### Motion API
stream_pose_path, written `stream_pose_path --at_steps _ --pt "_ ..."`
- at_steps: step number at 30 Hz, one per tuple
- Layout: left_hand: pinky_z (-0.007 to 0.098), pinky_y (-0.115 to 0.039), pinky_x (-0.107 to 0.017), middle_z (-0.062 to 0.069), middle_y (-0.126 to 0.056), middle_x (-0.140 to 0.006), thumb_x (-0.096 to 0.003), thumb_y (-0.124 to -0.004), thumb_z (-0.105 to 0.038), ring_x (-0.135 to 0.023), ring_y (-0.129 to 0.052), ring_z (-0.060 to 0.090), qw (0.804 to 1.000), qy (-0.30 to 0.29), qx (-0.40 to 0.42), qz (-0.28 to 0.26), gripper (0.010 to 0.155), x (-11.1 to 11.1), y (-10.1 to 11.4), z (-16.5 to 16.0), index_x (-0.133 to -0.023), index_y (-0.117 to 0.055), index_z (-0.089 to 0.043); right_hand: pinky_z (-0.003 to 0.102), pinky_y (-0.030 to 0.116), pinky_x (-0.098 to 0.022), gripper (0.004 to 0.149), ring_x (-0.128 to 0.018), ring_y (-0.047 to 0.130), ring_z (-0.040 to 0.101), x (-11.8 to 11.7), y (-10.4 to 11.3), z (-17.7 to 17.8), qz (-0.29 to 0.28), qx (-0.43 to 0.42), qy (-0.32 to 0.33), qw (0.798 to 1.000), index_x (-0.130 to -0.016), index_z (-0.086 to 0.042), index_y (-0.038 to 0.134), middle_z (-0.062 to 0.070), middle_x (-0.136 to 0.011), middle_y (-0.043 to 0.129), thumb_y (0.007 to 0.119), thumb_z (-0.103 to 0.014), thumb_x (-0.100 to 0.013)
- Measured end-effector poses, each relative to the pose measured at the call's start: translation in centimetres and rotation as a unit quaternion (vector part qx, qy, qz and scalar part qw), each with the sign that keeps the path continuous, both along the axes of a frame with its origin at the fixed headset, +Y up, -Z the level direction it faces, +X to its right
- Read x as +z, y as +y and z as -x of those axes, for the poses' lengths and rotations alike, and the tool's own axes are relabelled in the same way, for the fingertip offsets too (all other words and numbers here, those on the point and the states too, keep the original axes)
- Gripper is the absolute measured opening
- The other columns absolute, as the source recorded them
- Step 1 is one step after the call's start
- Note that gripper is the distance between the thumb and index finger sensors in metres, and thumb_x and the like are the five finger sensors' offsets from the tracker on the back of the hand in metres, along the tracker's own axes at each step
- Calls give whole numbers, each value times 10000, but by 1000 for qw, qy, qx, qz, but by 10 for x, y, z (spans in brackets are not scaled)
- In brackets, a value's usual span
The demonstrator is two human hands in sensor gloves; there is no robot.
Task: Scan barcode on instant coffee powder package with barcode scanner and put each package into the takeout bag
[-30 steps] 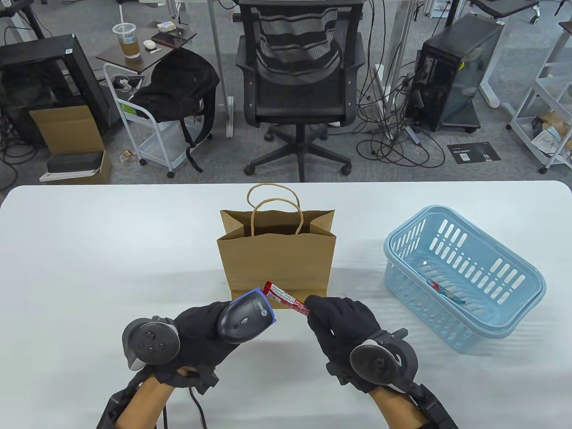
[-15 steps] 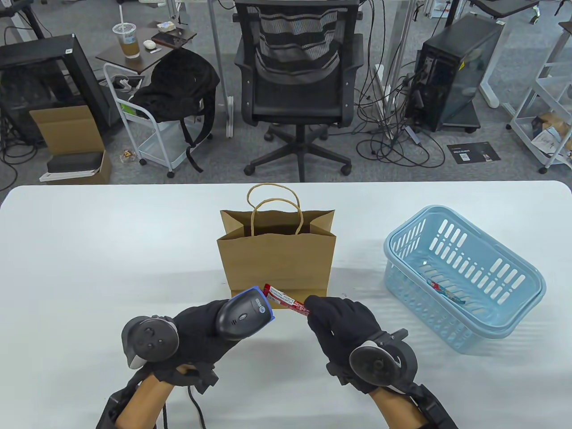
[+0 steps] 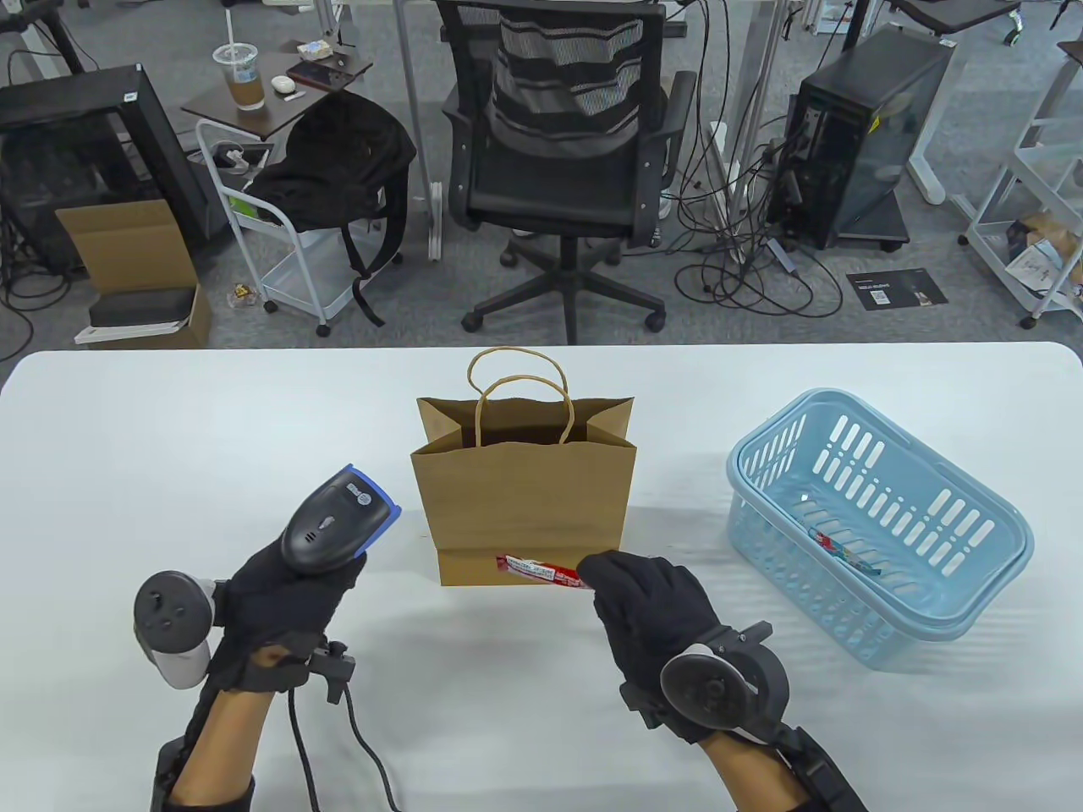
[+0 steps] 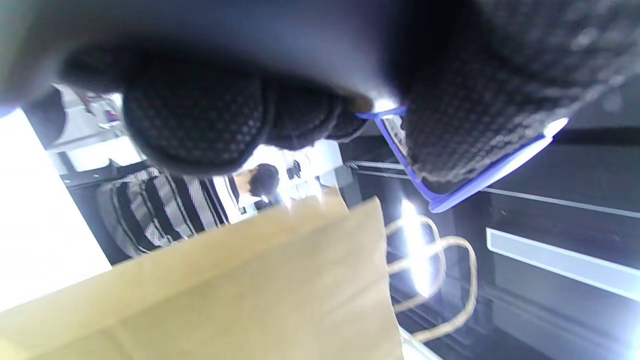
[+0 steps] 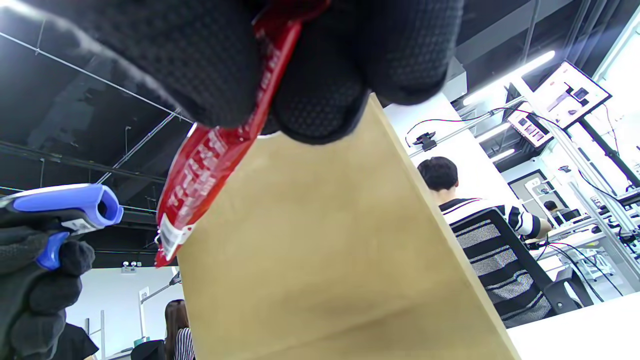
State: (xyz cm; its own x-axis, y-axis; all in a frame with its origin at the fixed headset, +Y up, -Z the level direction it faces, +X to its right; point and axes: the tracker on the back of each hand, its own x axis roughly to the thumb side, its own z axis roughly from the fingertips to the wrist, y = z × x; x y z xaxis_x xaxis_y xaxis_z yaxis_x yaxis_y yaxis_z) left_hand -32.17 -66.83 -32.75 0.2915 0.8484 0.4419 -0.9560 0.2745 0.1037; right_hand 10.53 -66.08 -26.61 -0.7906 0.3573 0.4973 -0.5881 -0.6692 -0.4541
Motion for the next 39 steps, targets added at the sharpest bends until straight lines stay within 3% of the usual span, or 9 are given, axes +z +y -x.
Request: stream_pose_path --at_steps 5,11,18,25,32,35,39 --pt "465 -850 -428 2 -940 -712 -515 -917 -525 -463 -1048 250 998 -2 45 49 514 -9 -13 15 -911 -794 -221 372 853 -546 457 -613 1023 132 0 1 -1 6 -8 8 1000 -878 -407 822 -38 -861 963 915 -318 -439" --pt "466 -851 -426 2 -942 -710 -514 -917 -525 -462 -1049 249 998 -5 34 54 515 -11 -15 13 -911 -795 -221 348 915 -494 485 -558 1088 120 7 11 0 -13 -33 26 999 -854 -376 871 -17 -790 1035 977 -308 -386" --pt "465 -851 -427 27 -942 -708 -510 -918 -528 -461 -1050 249 999 -12 18 48 517 -9 -11 10 -909 -797 -223 344 926 -488 475 -553 1104 122 11 42 3 -72 -6 9 997 -855 -358 888 -3 -782 1054 970 -308 -390" --pt "467 -850 -427 24 -943 -709 -509 -920 -526 -462 -1049 251 998 -20 7 66 519 -13 -15 10 -911 -796 -220 398 864 -599 494 -769 1026 181 13 95 15 -28 52 46 997 -932 -360 827 73 -1000 902 855 -194 -467" --pt "470 -850 -427 23 -943 -708 -508 -921 -525 -462 -1050 254 998 -25 -14 53 519 -11 -12 6 -909 -798 -218 362 899 -573 449 -715 1071 160 18 149 25 -116 89 -51 988 -884 -360 875 52 -962 946 908 -223 -458" --pt "469 -850 -427 25 -943 -708 -509 -920 -525 -462 -1050 255 998 -29 -17 46 519 -10 -10 4 -909 -798 -219 364 889 -582 415 -723 1063 141 18 164 27 -156 132 -118 972 -846 -386 896 11 -923 973 905 -238 -458" --pt "470 -851 -425 23 -944 -707 -507 -921 -525 -460 -1051 254 999 -31 -21 36 520 -8 -6 3 -909 -798 -219 387 862 -591 401 -729 1041 155 11 173 23 -150 144 -153 966 -832 -395 898 -5 -920 970 892 -232 -465"
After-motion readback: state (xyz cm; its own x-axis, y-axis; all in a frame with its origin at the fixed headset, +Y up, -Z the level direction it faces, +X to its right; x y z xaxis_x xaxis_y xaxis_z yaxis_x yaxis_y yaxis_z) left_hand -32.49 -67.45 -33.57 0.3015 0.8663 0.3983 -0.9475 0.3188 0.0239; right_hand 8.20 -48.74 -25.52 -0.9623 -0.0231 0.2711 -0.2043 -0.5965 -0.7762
